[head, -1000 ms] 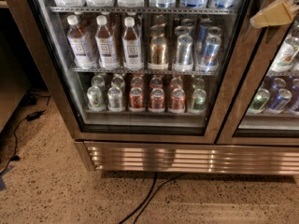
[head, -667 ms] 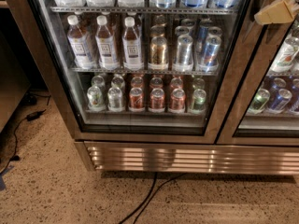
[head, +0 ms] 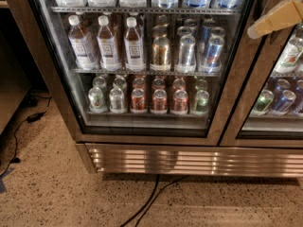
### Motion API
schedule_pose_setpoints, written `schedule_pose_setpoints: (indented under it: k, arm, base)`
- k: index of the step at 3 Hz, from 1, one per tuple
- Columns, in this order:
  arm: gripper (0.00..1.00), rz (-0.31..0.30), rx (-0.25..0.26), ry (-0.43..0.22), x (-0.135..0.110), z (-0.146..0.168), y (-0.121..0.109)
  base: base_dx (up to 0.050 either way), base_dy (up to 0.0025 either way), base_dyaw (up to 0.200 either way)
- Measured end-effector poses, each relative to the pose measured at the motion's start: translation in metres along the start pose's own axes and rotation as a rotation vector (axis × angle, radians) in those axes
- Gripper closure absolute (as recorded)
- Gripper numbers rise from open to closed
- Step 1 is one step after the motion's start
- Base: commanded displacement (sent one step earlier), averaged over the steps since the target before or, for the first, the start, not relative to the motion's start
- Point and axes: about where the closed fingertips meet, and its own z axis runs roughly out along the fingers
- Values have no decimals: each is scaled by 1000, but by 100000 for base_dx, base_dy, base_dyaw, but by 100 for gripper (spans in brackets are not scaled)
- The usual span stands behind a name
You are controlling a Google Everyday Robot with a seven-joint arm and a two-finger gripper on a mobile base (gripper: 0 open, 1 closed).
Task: Open left fridge door
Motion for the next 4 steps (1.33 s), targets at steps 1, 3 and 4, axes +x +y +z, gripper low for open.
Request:
schedule_pose_setpoints:
  k: [1,3,4]
  arm:
    - [16,0,0,0,1,-1,-2]
    - [22,-8,-32,4,2,5,5]
    - [26,-11,-50,6,3,9,7]
  base:
    - [0,0,0]
    - [0,0,0]
    - [0,0,0]
